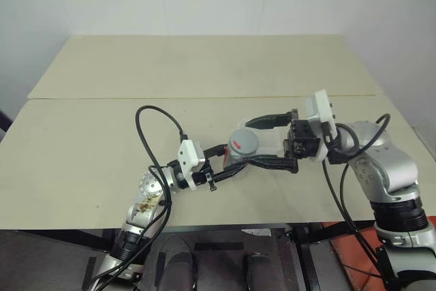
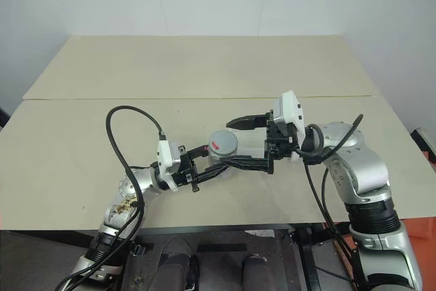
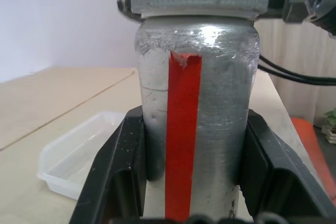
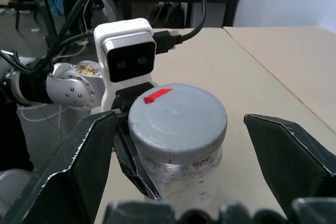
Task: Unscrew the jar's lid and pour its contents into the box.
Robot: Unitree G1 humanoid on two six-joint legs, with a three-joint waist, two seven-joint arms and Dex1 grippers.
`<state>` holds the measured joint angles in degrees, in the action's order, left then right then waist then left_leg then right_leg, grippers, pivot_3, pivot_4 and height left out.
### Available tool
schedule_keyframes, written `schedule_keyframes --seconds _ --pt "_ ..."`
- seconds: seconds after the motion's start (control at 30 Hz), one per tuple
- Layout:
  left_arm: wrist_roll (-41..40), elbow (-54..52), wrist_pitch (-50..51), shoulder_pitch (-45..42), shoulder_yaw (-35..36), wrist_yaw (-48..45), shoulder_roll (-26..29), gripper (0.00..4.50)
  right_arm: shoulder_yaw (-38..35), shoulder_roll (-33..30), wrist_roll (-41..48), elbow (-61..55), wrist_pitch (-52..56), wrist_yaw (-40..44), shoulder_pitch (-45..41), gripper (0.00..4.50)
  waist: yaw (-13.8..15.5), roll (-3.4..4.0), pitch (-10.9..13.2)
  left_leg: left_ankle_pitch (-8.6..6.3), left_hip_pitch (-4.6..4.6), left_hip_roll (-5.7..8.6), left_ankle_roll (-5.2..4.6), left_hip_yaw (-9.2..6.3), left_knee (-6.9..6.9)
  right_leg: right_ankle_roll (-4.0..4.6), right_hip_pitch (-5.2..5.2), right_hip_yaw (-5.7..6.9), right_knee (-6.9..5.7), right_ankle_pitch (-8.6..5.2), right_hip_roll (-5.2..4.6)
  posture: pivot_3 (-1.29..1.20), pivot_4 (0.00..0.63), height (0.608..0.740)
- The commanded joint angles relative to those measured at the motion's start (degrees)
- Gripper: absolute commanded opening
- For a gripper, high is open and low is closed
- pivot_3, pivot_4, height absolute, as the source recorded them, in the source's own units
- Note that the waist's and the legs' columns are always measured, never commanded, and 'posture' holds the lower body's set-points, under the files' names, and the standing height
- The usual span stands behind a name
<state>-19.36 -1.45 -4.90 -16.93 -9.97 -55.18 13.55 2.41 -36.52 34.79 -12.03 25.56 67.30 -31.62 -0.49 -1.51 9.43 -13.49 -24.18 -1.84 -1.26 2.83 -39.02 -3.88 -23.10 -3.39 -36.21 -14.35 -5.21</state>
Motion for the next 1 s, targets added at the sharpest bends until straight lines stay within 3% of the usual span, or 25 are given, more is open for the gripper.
schedule_keyframes --seconds 0.03,0.37,0.47,0.57,0.6,0.87,1.0 --pt "-0.59 -0.92 -1.03 -0.96 0.06 -0.1 -0.25 1.93 -0.45 0.53 0.11 -0.49 -0.22 -0.55 -1.73 4.5 -0.02 0.0 0.0 0.0 0.0 0.0 0.0 0.0 0.0 0.0 0.0 0.0 -0.01 0.0 0.0 0.0 0.15 0.74" --pt "-0.62 -0.34 -1.37 -0.97 0.01 -0.02 -0.96 1.93 -0.91 1.02 0.7 -0.31 0.24 -0.25 -2.06 4.5 -0.08 0.0 0.0 0.0 0.0 -0.01 0.0 0.0 0.0 0.0 -0.01 0.0 -0.01 0.0 0.01 0.0 0.15 0.74" --pt "-0.59 -0.29 -1.35 -0.95 -0.08 0.02 -1.17 1.93 -1.03 1.06 0.99 -0.28 0.28 0.05 -1.96 3.9 -0.08 0.0 0.0 0.0 0.0 -0.01 0.0 0.0 0.0 0.0 -0.01 0.0 -0.01 0.0 0.01 0.0 0.15 0.74" --pt "-0.55 -0.35 -1.37 -0.71 -0.24 0.08 -1.39 1.93 -1.03 1.06 0.74 -0.32 0.15 -0.17 -1.89 2.88 -0.08 0.0 0.0 0.0 0.0 -0.01 0.0 -0.01 0.0 0.0 -0.01 0.0 -0.01 0.0 0.01 0.0 0.15 0.74" --pt "-0.54 -0.38 -1.35 -0.66 -0.29 0.11 -1.43 1.93 -1.01 1.07 0.6 -0.34 0.1 -0.35 -1.87 2.78 -0.09 0.0 0.0 0.0 0.0 -0.01 0.0 0.0 0.0 0.0 -0.01 0.0 -0.01 0.0 0.01 0.0 0.15 0.74" --pt "-0.36 -0.08 -1.4 -0.47 -0.39 -0.07 -1.26 1.93 -1.03 1.49 0.51 -0.17 0.2 -0.99 -1.95 2.78 -0.09 0.0 0.0 0.0 0.0 -0.01 0.0 0.0 0.0 0.0 -0.01 0.0 -0.01 0.0 0.01 0.0 0.15 0.74" --pt "0.3 0.31 -2.01 -0.55 -0.62 -0.14 -1.01 1.93 -4.5 2.82 6.54 -0.18 4.83 -2.74 -2.81 2.78 -0.1 0.0 0.0 0.0 0.0 -0.02 0.0 -0.01 0.0 0.0 -0.01 0.0 -0.01 0.0 0.02 0.0 0.15 0.74"
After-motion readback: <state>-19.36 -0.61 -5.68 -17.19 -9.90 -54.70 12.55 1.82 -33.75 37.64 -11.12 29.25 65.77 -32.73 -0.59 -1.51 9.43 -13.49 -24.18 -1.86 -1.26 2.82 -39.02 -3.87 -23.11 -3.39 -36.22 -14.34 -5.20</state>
